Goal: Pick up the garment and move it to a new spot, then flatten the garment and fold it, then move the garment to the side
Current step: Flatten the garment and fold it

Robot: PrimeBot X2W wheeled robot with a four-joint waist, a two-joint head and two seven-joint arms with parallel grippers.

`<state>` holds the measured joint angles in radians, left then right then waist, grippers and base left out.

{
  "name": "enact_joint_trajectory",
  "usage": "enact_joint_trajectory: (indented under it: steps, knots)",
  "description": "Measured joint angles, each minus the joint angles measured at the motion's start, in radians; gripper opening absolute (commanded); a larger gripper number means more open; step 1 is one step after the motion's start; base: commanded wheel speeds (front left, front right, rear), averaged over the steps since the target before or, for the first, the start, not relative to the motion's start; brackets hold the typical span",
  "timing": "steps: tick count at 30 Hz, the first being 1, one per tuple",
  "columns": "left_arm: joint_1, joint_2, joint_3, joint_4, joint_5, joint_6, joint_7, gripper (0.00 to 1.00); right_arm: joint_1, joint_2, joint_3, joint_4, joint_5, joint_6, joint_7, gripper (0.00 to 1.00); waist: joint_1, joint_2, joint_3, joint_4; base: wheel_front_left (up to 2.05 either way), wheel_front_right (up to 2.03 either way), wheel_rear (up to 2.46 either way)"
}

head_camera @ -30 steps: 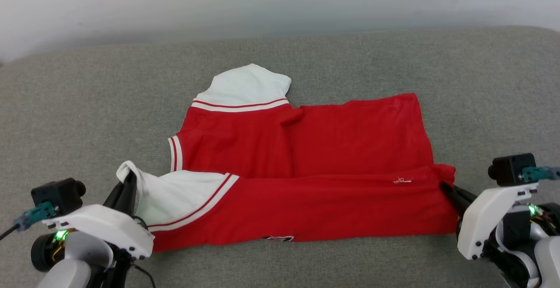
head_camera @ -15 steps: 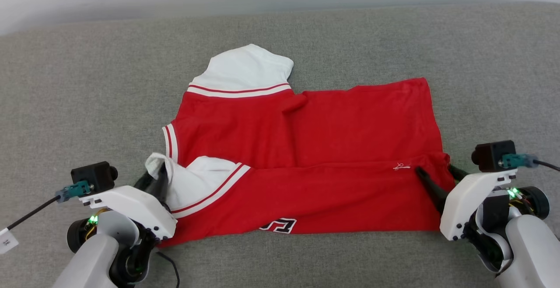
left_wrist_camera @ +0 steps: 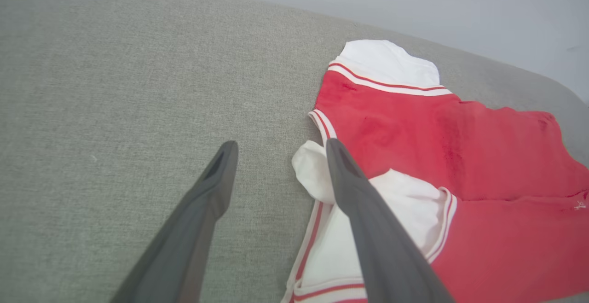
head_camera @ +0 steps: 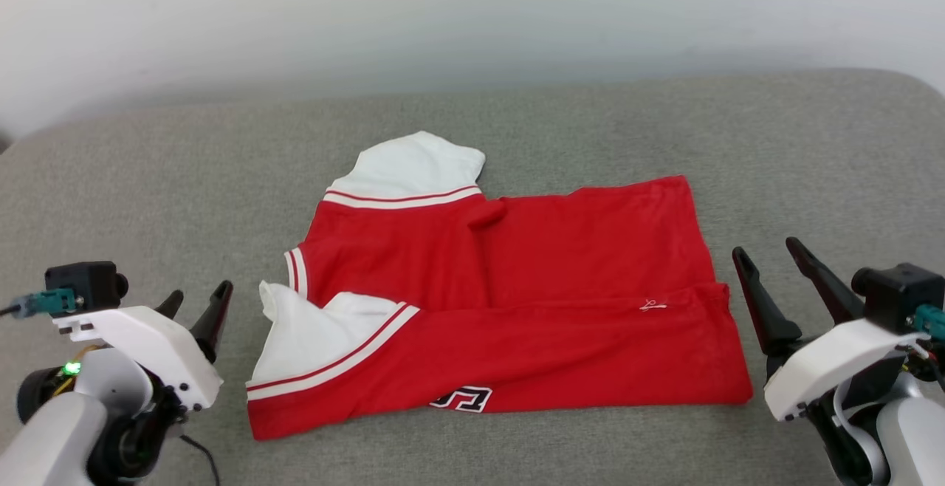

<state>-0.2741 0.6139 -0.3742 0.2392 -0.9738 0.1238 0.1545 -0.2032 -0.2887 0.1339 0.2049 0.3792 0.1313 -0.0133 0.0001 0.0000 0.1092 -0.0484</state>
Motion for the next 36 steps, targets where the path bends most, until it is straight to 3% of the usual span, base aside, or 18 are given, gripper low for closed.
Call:
enact_joint_trajectory:
  steps: [5,9,18,24,25,26,27,32,36]
  knots:
    - [0.026,0.098,-0.046,-0.092,-0.017,0.026,0.207,1.0,0.076,0.028,-0.026,-0.109,-0.046,0.0,0.014,1.0,-0.0001,0.0,-0.034,-0.027,0.0,0.0,0.0]
    - [0.076,0.138,-0.086,-0.125,-0.044,0.036,0.327,1.0,0.121,0.053,-0.043,-0.184,-0.064,0.0,0.038,1.0,-0.0001,0.0,-0.041,-0.058,0.0,0.0,0.0]
    - [0.117,0.128,-0.138,-0.08,-0.067,0.057,0.42,1.0,0.155,0.091,-0.059,-0.256,-0.08,0.0,0.07,1.0,-0.0001,0.0,-0.003,-0.098,0.0,0.0,0.0]
    - [0.06,0.09,-0.141,-0.026,-0.099,0.035,0.455,1.0,0.154,0.091,-0.078,-0.269,-0.069,0.0,0.095,1.0,-0.0001,0.0001,0.043,-0.101,0.0,0.0,0.0]
    - [0.055,0.086,-0.141,-0.019,-0.107,0.031,0.463,0.97,0.154,0.09,-0.088,-0.271,-0.064,0.0,0.103,1.0,-0.0001,0.0,0.049,-0.101,0.0,0.0,0.0]
    - [0.041,0.076,-0.14,0.0,-0.128,0.007,0.48,0.11,0.156,0.08,-0.115,-0.273,-0.044,0.0,0.132,1.0,-0.0002,0.0,0.057,-0.099,0.0,0.0,0.0]
    - [0.041,0.076,-0.14,0.0,-0.128,0.007,0.48,0.0,0.156,0.08,-0.115,-0.273,-0.044,0.0,0.132,1.0,-0.0002,0.0,0.057,-0.099,0.0,0.0,0.0]
    - [0.04,0.037,-0.14,0.015,-0.138,-0.024,0.444,0.0,0.164,0.05,-0.185,-0.274,0.011,0.0,0.235,1.0,-0.0002,0.0,0.051,-0.084,0.0,0.0,0.0]
    - [0.043,0.025,-0.142,0.008,-0.137,-0.032,0.421,0.0,0.164,0.018,-0.222,-0.244,0.057,0.0,0.399,1.0,-0.0002,0.0,0.038,-0.066,0.0,0.0,0.0]
